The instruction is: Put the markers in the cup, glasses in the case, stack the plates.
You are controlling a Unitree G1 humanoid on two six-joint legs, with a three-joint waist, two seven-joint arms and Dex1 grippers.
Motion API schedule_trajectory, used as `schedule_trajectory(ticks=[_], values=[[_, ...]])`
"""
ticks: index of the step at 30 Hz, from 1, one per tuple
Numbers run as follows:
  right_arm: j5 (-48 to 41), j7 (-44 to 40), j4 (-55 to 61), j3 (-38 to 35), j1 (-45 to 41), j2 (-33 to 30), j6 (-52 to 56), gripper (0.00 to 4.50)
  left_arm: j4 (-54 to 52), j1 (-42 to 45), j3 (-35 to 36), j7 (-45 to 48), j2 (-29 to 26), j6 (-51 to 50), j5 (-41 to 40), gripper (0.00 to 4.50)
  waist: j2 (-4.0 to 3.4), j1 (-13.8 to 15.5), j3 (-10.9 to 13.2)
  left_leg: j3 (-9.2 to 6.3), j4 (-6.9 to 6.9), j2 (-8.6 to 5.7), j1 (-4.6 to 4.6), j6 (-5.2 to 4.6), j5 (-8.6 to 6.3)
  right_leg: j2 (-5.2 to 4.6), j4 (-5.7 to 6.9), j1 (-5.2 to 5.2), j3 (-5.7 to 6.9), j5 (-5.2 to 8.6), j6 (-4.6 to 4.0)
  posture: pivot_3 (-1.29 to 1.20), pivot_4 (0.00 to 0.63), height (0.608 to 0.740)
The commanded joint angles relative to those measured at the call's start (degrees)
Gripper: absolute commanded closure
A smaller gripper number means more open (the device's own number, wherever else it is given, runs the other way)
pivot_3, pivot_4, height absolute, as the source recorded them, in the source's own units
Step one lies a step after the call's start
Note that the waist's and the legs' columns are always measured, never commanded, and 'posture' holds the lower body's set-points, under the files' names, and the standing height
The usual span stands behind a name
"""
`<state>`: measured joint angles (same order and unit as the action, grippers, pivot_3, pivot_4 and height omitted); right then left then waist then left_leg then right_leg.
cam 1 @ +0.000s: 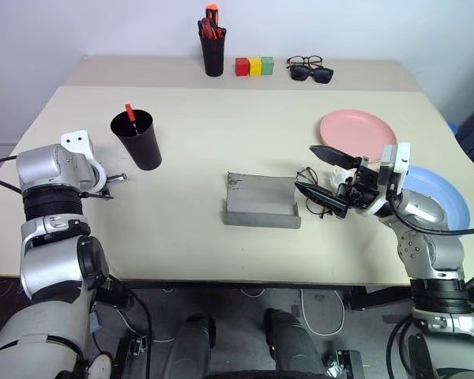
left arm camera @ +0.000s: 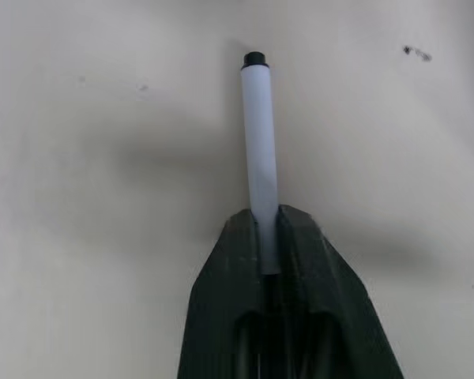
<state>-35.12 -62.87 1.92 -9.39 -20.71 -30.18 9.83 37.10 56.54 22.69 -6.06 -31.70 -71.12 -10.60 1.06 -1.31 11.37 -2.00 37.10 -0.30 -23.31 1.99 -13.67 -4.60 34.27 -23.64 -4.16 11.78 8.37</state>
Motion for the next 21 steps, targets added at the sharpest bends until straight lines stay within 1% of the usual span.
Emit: schedule_trajectory(ticks=[1, 4, 6, 8, 10, 12, 13, 14, 16, 18, 21], values=[[-1.2, 0.02, 1.88, -1.54, -0.15, -0.9, 0.13, 0.0, -3.8, -2.04, 3.12, -1.7, -0.2, -2.77, 0.27, 4.46, 0.0, -0.1, 0.0, 0.0, 0.0, 0.0, 0.0, 0.0, 0.0, 0.0, 0.0, 0.0, 0.0, 0.0, 0.0, 0.0, 0.15, 0.74], [-0.98, -0.17, 1.22, -1.34, -0.64, -0.9, 0.13, 0.0, -9.49, -4.6, 6.48, -3.7, 0.7, -4.06, 0.6, 4.46, 0.0, -0.44, 0.0, 0.0, -0.02, 0.0, 0.01, 0.0, 0.0, 0.0, 0.03, -0.01, 0.0, 0.0, 0.0, 0.0, 0.15, 0.74], [-0.76, -0.51, 0.19, -1.06, -1.54, -0.71, -0.05, 0.0, -16.44, -7.25, 8.38, -6.03, 1.51, 0.2, 1.61, 4.46, 0.0, -0.81, 0.0, -0.01, -0.01, 0.0, 0.01, 0.0, 0.0, -0.01, 0.06, -0.01, 0.0, 0.0, 0.0, 0.0, 0.15, 0.74], [-0.53, -0.83, -0.73, -0.85, -2.33, -0.48, -0.34, 0.0, -22.71, -9.2, 9.97, -8.37, 2.61, 5.76, 2.34, 4.46, 0.03, -1.1, 0.01, -0.01, -0.01, 0.0, 0.01, 0.02, 0.0, -0.03, 0.06, -0.01, -0.01, -0.01, -0.01, 0.0, 0.15, 0.74], [-0.28, -0.81, -1.75, -0.83, -3.14, -0.13, -0.79, 0.0, -29.34, -11.41, 9.06, -9.25, 3.9, 15.63, 3.47, 4.46, 0.06, -1.08, 0.01, -0.03, -0.01, 0.01, 0.0, 0.08, 0.04, -0.03, 0.07, -0.03, 0.0, -0.02, -0.03, 0.0, 0.15, 0.74], [0.08, -0.93, -2.92, -0.81, -3.8, 0.16, -1.6, 0.0, -34.34, -12.85, 6.61, -9.91, 4.99, 26.77, 5.34, 4.46, 0.08, -0.93, 0.01, -0.03, -0.02, 0.01, -0.02, 0.16, 0.07, -0.05, 0.04, -0.04, 0.0, -0.04, -0.05, 0.0, 0.15, 0.74], [0.18, -1.01, -3.35, -0.75, -4.01, 0.23, -1.87, 0.0, -35.18, -13.12, 5.93, -10.02, 5.36, 29.88, 5.79, 4.46, 0.09, -0.76, 0.0, -0.03, -0.02, 0.01, -0.03, 0.17, 0.07, -0.05, 0.02, -0.04, 0.0, -0.04, -0.05, 0.0, 0.15, 0.74], [0.07, -1.31, -3.63, -0.85, -4.0, 0.15, -2.03, 0.0, -36.29, -13.76, 3.69, -11.35, 5.47, 39.06, 8.56, 4.46, 0.08, -0.57, 0.0, -0.02, -0.02, 0.0, -0.03, 0.18, 0.07, -0.05, -0.01, -0.03, 0.0, -0.05, -0.06, 0.0, 0.15, 0.74], [-0.1, -1.75, -3.92, -1.01, -3.95, 0.02, -2.15, 0.0, -36.99, -14.46, 0.96, -12.92, 5.59, 50.18, 12.05, 4.46, 0.1, -0.03, -0.02, 0.0, -0.03, -0.01, -0.03, 0.18, 0.07, -0.07, -0.06, -0.01, 0.0, -0.05, -0.06, 0.0, 0.15, 0.74], [-0.33, -2.35, -4.07, -1.4, -3.71, -0.33, -2.28, 0.0, -36.05, -13.13, -1.13, -11.03, 6.07, 51.48, 11.63, 4.46, 0.09, 0.49, -0.02, 0.04, -0.04, -0.01, -0.04, 0.17, 0.07, -0.07, -0.11, -0.01, -0.01, -0.05, -0.06, 0.0, 0.15, 0.74], [-0.3, -2.51, -3.95, -1.73, -3.45, -0.51, -2.52, 0.0, -32.84, -11.74, -3.94, -9.27, 6.57, 56.28, 11.97, 4.46, 0.09, 0.58, -0.03, 0.03, -0.04, -0.02, -0.04, 0.16, 0.07, -0.06, -0.11, 0.01, 0.0, -0.05, -0.06, 0.0, 0.15, 0.74]])
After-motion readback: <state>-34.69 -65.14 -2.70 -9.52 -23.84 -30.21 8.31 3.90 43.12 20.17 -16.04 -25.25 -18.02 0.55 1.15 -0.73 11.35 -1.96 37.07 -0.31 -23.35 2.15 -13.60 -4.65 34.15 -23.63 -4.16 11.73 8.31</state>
